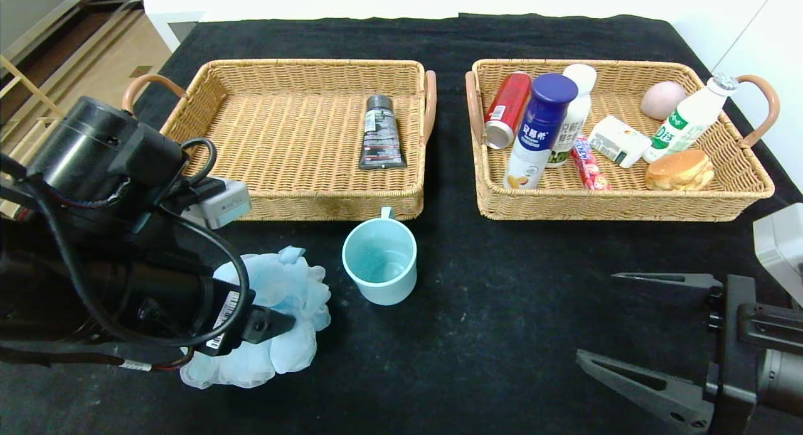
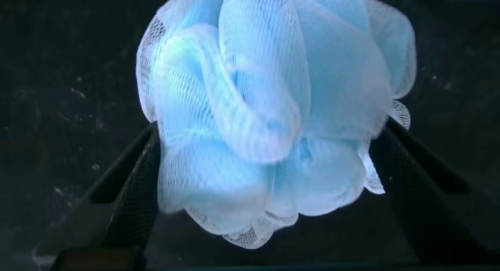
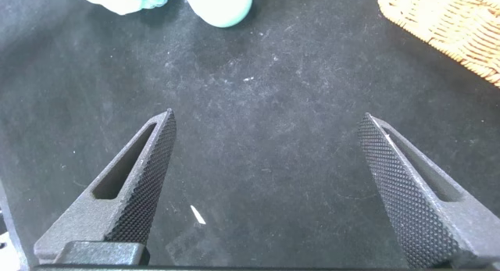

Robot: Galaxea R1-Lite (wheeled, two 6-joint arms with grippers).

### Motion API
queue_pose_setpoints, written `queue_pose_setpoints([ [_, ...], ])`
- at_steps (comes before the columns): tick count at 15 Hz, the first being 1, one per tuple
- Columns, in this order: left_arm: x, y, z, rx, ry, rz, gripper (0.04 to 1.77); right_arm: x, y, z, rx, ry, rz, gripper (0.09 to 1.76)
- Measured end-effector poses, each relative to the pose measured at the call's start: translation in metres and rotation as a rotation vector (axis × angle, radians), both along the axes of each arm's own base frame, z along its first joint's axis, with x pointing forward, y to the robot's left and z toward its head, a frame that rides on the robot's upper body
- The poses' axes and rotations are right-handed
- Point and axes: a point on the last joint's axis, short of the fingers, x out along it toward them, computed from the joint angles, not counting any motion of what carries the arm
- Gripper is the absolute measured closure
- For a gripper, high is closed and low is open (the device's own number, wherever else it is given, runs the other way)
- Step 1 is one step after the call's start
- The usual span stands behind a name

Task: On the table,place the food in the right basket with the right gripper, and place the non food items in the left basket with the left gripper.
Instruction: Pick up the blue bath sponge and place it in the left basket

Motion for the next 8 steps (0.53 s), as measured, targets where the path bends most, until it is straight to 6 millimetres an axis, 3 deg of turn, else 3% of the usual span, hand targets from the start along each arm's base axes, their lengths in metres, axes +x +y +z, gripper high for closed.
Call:
queue_pose_setpoints([
  [7,0.012,-0.004,-0.019,-0.001,0.011,0.018,0.09,0.002,0.002,-0.003,-0.01,0.012,-0.001,0.15],
  [8,0.013,-0.003,-0.022,0.002,0.016,0.021,0.22,0.003,0.002,-0.004,-0.011,0.015,-0.002,0.15],
])
